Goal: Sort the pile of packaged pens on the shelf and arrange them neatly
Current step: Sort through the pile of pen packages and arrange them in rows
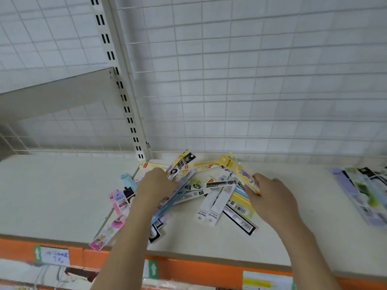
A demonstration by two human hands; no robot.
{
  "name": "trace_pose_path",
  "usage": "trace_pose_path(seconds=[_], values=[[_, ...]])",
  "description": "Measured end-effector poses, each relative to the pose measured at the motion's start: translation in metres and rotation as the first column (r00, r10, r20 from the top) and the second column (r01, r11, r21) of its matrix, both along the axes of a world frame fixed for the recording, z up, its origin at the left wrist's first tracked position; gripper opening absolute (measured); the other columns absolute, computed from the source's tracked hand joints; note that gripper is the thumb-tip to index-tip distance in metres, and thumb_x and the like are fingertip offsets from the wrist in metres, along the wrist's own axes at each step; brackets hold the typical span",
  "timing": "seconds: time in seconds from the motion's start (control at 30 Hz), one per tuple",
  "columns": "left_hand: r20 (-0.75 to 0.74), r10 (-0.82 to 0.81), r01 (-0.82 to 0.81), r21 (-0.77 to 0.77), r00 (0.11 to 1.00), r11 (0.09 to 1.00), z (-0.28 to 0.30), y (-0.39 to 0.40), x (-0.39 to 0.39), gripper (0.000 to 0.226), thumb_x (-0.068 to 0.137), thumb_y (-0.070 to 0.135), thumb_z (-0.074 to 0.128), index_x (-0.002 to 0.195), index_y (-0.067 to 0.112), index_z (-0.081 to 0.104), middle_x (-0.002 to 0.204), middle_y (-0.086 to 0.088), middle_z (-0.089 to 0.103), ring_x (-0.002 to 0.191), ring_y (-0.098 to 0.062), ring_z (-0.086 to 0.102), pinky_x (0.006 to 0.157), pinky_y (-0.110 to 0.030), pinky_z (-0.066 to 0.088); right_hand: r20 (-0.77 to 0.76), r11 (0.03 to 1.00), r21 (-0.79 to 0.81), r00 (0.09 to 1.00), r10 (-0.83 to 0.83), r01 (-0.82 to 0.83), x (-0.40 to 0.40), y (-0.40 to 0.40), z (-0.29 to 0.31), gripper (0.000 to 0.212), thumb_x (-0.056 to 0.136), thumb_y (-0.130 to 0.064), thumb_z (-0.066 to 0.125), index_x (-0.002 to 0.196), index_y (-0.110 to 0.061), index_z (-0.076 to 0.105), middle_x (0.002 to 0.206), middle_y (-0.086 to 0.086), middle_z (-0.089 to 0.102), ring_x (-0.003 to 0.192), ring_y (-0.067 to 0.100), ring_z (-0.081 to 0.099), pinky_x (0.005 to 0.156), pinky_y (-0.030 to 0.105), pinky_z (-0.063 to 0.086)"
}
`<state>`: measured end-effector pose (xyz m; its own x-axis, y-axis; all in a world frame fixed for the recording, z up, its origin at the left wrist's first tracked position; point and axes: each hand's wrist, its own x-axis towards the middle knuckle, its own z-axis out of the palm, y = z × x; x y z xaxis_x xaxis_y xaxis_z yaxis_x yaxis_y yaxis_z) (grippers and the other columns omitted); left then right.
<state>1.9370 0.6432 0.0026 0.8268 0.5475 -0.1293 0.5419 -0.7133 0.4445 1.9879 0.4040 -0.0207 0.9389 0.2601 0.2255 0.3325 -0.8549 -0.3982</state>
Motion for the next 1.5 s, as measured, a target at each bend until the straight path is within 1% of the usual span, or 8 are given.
trace_pose_path(seconds=[0.1,0.23,0.57,0.7,0.83,1.07,1.33,1.5], values=[[-0.059,-0.009,0.008,-0.011,0.998,1.0,-0.011,-0.005,0.01,0.042,0.08,0.036,0.069,0.061,0.01,0.04,0.06,-0.002,0.046,0.052,-0.014,0.042,0.045,-0.024,0.031,-0.037,0.998,0.068,0.999,0.001,0.002,-0.003,-0.006,-0.003,0.018,0.095,-0.034,0.048,0.096,-0.016,0.048,0.073,0.0,0.05,0.085,0.031,0.056,0.061,0.031,0.032],[-0.069,-0.007,0.009,0.033,0.998,0.999,-0.016,-0.007,0.015,0.026,0.084,0.012,0.054,0.063,0.011,0.04,0.063,-0.002,0.046,0.053,-0.014,0.043,0.045,-0.023,0.031,-0.13,0.981,0.188,0.991,-0.023,0.047,-0.007,-0.01,-0.003,0.035,0.089,-0.047,0.056,0.091,-0.015,0.04,0.076,0.0,0.056,0.083,0.031,0.059,0.063,0.034,0.039],[-0.049,-0.006,0.007,0.018,0.999,1.0,0.016,0.0,0.006,0.02,0.08,0.011,0.053,0.064,0.008,0.041,0.057,-0.003,0.045,0.048,-0.017,0.042,0.046,-0.02,0.032,-0.19,0.988,0.15,0.982,-0.017,0.046,-0.007,0.001,-0.01,0.025,0.091,-0.041,0.052,0.086,-0.017,0.049,0.075,0.003,0.057,0.079,0.03,0.058,0.064,0.034,0.043],[0.052,0.051,-0.05,-0.012,0.997,0.999,0.03,0.003,-0.002,0.021,0.08,0.008,0.051,0.062,0.008,0.041,0.059,-0.005,0.047,0.053,-0.02,0.046,0.048,-0.022,0.035,-0.205,0.986,0.163,0.979,0.005,0.029,-0.008,0.007,-0.009,0.025,0.09,-0.04,0.053,0.082,-0.017,0.046,0.072,0.002,0.054,0.079,0.031,0.059,0.067,0.036,0.047],[0.148,0.135,-0.122,-0.095,0.98,0.988,0.04,0.005,-0.012,0.013,0.076,0.009,0.056,0.072,0.002,0.065,0.048,0.001,0.058,0.043,-0.015,0.051,0.048,-0.019,0.039,-0.206,0.984,0.179,0.978,0.025,0.012,-0.009,0.012,-0.009,0.026,0.091,-0.039,0.052,0.079,-0.017,0.045,0.068,0.001,0.052,0.077,0.031,0.058,0.064,0.035,0.045],[0.246,0.137,-0.085,-0.212,0.959,0.974,0.036,0.007,-0.031,0.015,0.08,0.013,0.06,0.075,0.004,0.072,0.086,-0.012,0.073,0.053,-0.022,0.055,0.056,-0.024,0.045,-0.202,0.984,0.174,0.977,0.062,-0.027,-0.013,0.023,-0.01,0.029,0.092,-0.037,0.051,0.07,-0.023,0.039,0.062,-0.006,0.047,0.07,0.026,0.049,0.058,0.033,0.036],[0.311,0.036,0.1,-0.411,0.95,0.906,0.032,0.011,-0.06,0.024,0.084,0.002,0.052,0.096,0.014,0.069,0.062,-0.001,0.058,0.044,-0.01,0.051,0.037,-0.01,0.037,-0.182,0.981,0.187,0.979,0.089,-0.054,-0.018,0.034,-0.009,0.02,0.092,-0.036,0.051,0.09,-0.017,0.054,0.073,0.0,0.059,0.077,0.028,0.058,0.067,0.034,0.047],[0.338,-0.02,0.169,-0.416,0.941,0.893,0.032,0.022,-0.071,0.03,0.082,0.0,0.052,0.092,0.025,0.067,0.043,0.005,0.052,0.038,-0.004,0.046,0.041,-0.01,0.038,-0.193,0.983,0.165,0.975,0.11,-0.079,-0.022,0.046,-0.008,0.023,0.093,-0.035,0.05,0.074,-0.025,0.042,0.068,-0.005,0.05,0.072,0.024,0.05,0.064,0.033,0.041]])
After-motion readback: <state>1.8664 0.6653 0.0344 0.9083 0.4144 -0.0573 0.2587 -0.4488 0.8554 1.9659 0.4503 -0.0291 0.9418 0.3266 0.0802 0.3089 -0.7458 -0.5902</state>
